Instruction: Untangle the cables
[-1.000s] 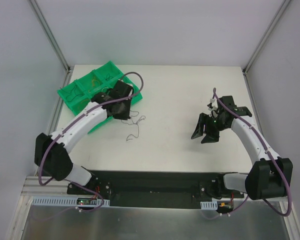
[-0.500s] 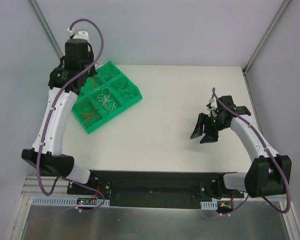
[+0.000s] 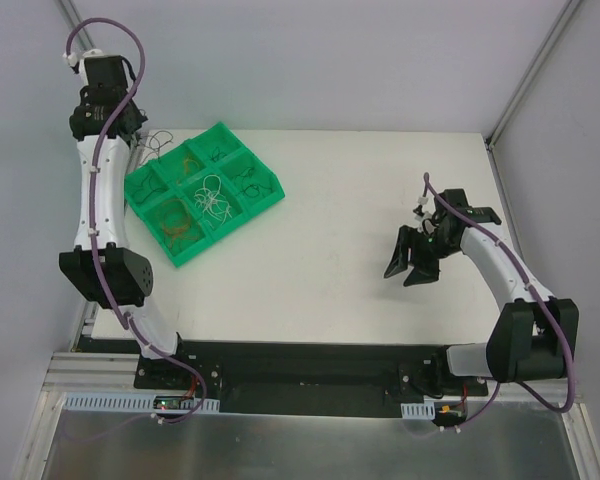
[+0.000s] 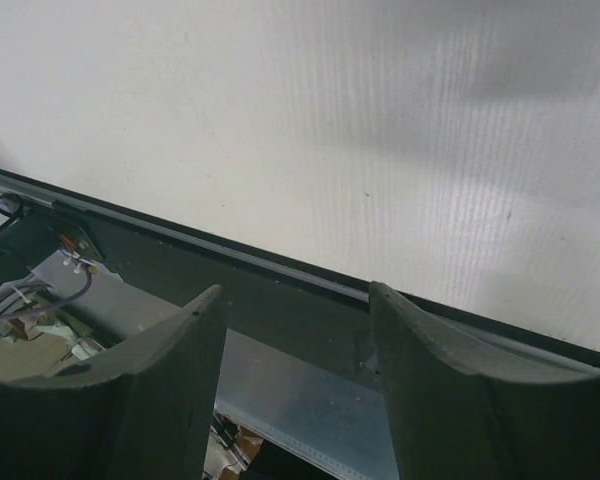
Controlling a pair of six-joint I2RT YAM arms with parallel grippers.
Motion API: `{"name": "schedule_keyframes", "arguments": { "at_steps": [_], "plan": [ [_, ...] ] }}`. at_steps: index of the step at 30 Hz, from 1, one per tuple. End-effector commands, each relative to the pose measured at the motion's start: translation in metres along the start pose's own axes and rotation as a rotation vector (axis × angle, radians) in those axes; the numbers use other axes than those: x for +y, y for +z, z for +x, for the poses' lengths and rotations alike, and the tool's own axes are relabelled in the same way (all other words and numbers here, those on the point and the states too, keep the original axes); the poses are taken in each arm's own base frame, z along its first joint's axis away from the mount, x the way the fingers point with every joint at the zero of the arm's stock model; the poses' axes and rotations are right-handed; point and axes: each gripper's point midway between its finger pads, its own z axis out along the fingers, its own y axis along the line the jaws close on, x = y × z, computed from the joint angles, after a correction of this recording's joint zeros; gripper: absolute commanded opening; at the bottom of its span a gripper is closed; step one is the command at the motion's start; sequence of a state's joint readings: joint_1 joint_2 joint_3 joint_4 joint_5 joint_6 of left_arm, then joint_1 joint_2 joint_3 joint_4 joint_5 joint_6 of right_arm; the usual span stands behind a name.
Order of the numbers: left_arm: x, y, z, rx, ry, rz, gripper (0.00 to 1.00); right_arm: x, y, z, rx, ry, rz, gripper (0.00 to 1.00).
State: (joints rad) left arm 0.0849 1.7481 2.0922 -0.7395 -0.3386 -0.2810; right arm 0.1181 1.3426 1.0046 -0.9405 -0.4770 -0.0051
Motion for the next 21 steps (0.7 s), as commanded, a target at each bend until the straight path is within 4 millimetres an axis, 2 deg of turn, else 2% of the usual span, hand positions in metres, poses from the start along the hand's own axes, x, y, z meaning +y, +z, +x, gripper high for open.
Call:
{"name": "schedule_keyframes", "arguments": {
  "at_steps": [1, 5, 9, 15, 18, 21],
  "plan": [
    [0.013, 0.023, -0.002, 0.022, -0.168, -0.016, 0.0, -0.004, -0.012, -0.013, -0.037, -0.022, 0.023, 0.61],
    [0.033, 0.054, 0.019, 0.101, -0.3, -0.041, 0.0, -0.01, -0.014, -0.016, -0.049, -0.006, 0.04, 0.61],
    [0.054, 0.088, 0.052, 0.183, -0.384, -0.079, 0.0, -0.015, -0.015, -0.018, -0.054, 0.013, 0.047, 0.61],
    [0.063, 0.131, 0.114, 0.337, -0.503, -0.124, 0.0, -0.014, -0.018, -0.027, -0.061, 0.026, 0.045, 0.61],
    [0.069, 0.145, 0.145, 0.4, -0.543, -0.179, 0.0, -0.012, -0.019, -0.032, -0.065, 0.024, 0.043, 0.61],
    [0.072, 0.154, 0.159, 0.427, -0.595, -0.213, 0.0, -0.013, -0.021, -0.031, -0.065, 0.026, 0.046, 0.61]
  ]
}}
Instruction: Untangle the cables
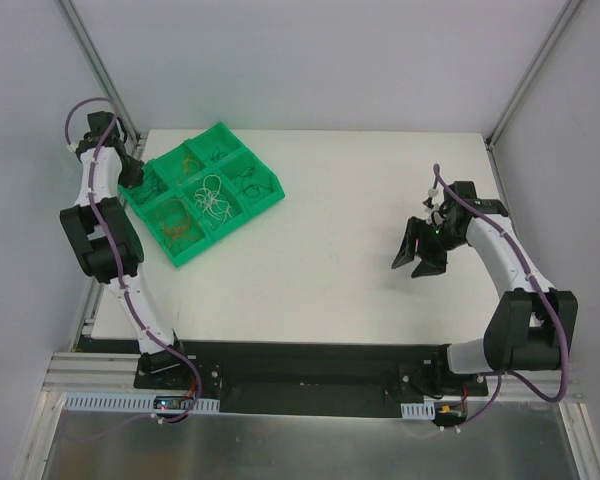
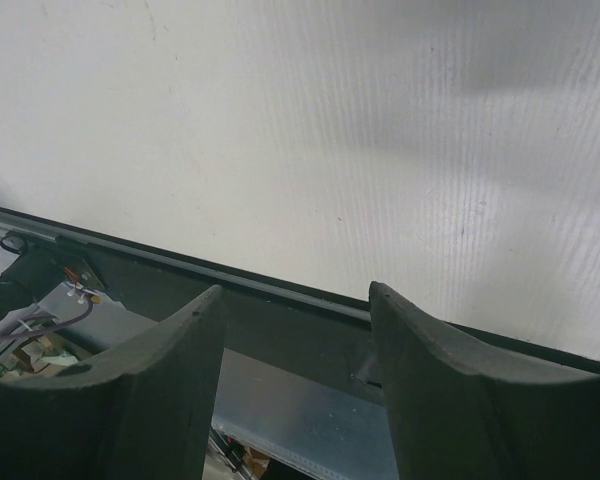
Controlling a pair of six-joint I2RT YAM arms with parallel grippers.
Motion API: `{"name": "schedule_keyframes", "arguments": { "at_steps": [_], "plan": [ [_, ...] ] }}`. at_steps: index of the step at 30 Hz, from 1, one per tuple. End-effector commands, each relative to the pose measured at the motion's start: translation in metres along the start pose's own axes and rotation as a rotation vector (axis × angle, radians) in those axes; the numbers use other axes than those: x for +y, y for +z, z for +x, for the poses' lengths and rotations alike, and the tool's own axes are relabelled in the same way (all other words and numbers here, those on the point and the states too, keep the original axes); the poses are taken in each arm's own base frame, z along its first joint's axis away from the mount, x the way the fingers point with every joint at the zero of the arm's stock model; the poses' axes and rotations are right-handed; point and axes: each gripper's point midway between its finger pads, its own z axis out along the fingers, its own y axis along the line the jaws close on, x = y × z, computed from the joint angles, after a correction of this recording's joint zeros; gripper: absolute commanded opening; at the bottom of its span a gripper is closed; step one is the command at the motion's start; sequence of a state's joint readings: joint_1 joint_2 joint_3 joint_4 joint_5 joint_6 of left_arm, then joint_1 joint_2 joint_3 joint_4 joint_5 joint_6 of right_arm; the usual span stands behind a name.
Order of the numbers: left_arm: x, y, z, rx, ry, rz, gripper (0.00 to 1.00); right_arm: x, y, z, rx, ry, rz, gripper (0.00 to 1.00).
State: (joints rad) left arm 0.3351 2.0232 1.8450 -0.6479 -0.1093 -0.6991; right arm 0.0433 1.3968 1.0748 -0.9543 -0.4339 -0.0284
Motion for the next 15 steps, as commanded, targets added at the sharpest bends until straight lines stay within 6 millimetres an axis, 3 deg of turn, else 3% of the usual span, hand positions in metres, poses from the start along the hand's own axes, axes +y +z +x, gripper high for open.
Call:
{"name": "schedule_keyframes", "arguments": {
  "at_steps": [1, 5, 9, 15],
  "plan": [
    [-0.002, 0.015, 0.004, 0.022, -0.113, -0.006, 0.0, 0.002, -0.01, -0.005, -0.018, -0.014, 0.003, 0.61],
    [-0.009, 0.02, 0.008, 0.061, -0.125, 0.023, 0.0, 0.001, -0.009, -0.001, -0.013, -0.011, 0.002, 0.61],
    [-0.013, -0.003, 0.001, 0.034, -0.137, 0.052, 0.33, 0.003, -0.013, -0.002, -0.024, -0.018, -0.004, 0.61],
    [-0.011, -0.069, 0.004, -0.013, -0.096, 0.131, 0.59, 0.008, -0.022, -0.007, -0.044, -0.043, -0.006, 0.61]
  ]
}}
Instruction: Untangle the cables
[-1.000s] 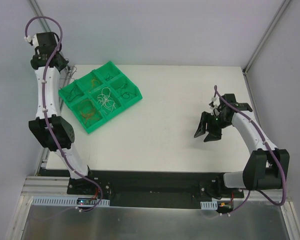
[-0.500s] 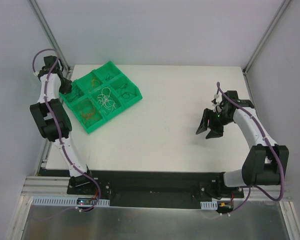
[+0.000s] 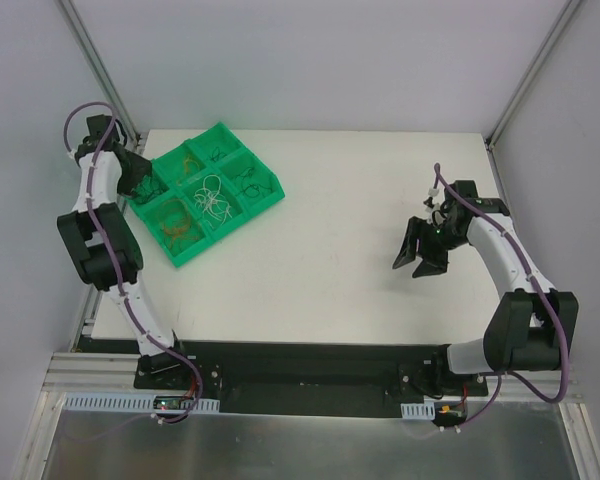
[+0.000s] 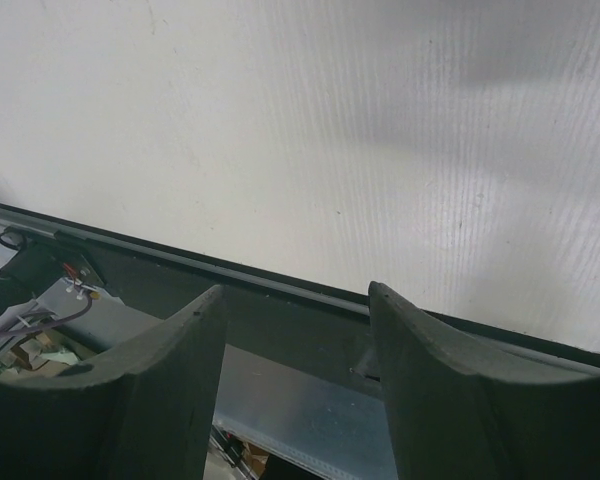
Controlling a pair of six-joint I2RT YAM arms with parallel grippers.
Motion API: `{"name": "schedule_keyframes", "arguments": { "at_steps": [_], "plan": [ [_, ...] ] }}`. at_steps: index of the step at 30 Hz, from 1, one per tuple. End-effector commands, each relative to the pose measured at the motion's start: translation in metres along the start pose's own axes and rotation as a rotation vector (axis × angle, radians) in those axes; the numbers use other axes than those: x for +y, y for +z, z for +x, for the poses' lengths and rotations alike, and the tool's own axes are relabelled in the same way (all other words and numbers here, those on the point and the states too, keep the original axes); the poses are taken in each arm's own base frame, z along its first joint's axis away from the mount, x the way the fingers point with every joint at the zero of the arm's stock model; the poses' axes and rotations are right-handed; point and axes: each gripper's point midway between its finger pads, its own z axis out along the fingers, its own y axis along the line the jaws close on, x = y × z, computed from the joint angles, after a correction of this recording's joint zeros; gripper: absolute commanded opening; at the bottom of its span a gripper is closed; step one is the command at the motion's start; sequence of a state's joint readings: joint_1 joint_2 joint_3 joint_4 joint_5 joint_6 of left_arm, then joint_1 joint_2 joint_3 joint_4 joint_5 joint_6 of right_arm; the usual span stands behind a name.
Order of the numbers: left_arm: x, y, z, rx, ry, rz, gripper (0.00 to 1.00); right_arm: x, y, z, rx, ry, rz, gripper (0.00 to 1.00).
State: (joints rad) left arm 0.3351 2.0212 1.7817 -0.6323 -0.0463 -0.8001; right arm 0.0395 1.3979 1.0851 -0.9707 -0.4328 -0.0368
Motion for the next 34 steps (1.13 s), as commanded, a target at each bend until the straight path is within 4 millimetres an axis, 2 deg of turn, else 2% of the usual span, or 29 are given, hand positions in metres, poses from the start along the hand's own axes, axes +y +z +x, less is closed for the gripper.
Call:
{"name": "schedule_keyframes", "arguments": {
  "at_steps": [1, 2, 3, 4, 5, 6, 7, 9, 11, 13, 15, 16, 18, 20, 23, 24, 27, 30, 34],
  "plan": [
    [-0.014, -0.089, -0.006, -0.079, 0.012, 0.144, 0.61, 0.01, -0.021, -0.008, -0.052, -0.046, -0.009, 0.6],
    [-0.011, -0.096, 0.003, -0.067, 0.021, 0.153, 0.61, 0.012, -0.022, -0.007, -0.055, -0.058, -0.005, 0.6],
    [-0.018, -0.108, 0.019, -0.033, 0.049, 0.199, 0.61, 0.014, -0.024, -0.008, -0.064, -0.073, 0.0, 0.6],
    [-0.022, -0.116, 0.038, -0.003, 0.093, 0.227, 0.61, 0.017, -0.024, -0.005, -0.063, -0.092, 0.005, 0.6],
    [-0.031, -0.133, 0.061, 0.019, 0.149, 0.275, 0.61, 0.02, -0.025, -0.004, -0.066, -0.112, 0.012, 0.61],
    [-0.036, -0.145, 0.088, 0.049, 0.204, 0.31, 0.61, 0.024, -0.025, -0.001, -0.068, -0.137, 0.016, 0.61],
    [-0.044, -0.156, 0.123, 0.088, 0.272, 0.348, 0.62, 0.028, -0.026, 0.001, -0.074, -0.162, 0.021, 0.61],
    [-0.065, -0.192, 0.199, 0.174, 0.447, 0.499, 0.63, 0.041, -0.029, 0.005, -0.105, -0.214, 0.002, 0.62],
    [-0.079, -0.237, 0.272, 0.219, 0.662, 0.663, 0.63, 0.057, -0.035, 0.006, -0.166, -0.25, -0.04, 0.64],
    [-0.086, -0.289, 0.33, 0.231, 0.891, 0.858, 0.64, 0.075, -0.047, 0.008, -0.238, -0.268, -0.108, 0.64],
    [-0.081, -0.347, 0.372, 0.202, 1.131, 1.052, 0.64, 0.091, -0.066, 0.009, -0.341, -0.301, -0.171, 0.65],
    [-0.076, -0.372, 0.386, 0.179, 1.22, 1.135, 0.65, 0.095, -0.079, 0.011, -0.4, -0.318, -0.19, 0.66],
    [-0.066, -0.416, 0.398, 0.134, 1.33, 1.284, 0.66, 0.096, -0.111, 0.011, -0.531, -0.337, -0.18, 0.7],
    [-0.062, -0.452, 0.393, 0.081, 1.353, 1.398, 0.67, 0.099, -0.152, 0.013, -0.672, -0.352, -0.166, 0.79],
    [-0.065, -0.498, 0.363, -0.037, 1.295, 1.545, 0.73, 0.097, -0.211, 0.023, -0.874, -0.318, -0.156, 0.99],
    [-0.067, -0.515, 0.35, -0.098, 1.269, 1.597, 0.75, 0.097, -0.228, 0.026, -0.938, -0.303, -0.163, 0.96],
    [-0.067, -0.554, 0.315, -0.271, 1.225, 1.707, 0.79, 0.088, -0.27, 0.032, -1.11, -0.219, -0.153, 0.96],
    [-0.066, -0.577, 0.287, -0.367, 1.155, 1.733, 0.81, 0.084, -0.29, 0.033, -1.187, -0.162, -0.155, 0.96],
    [-0.058, -0.583, 0.275, -0.415, 1.147, 1.747, 0.8, 0.079, -0.298, 0.034, -1.197, -0.122, -0.13, 0.96]
  ]
}}
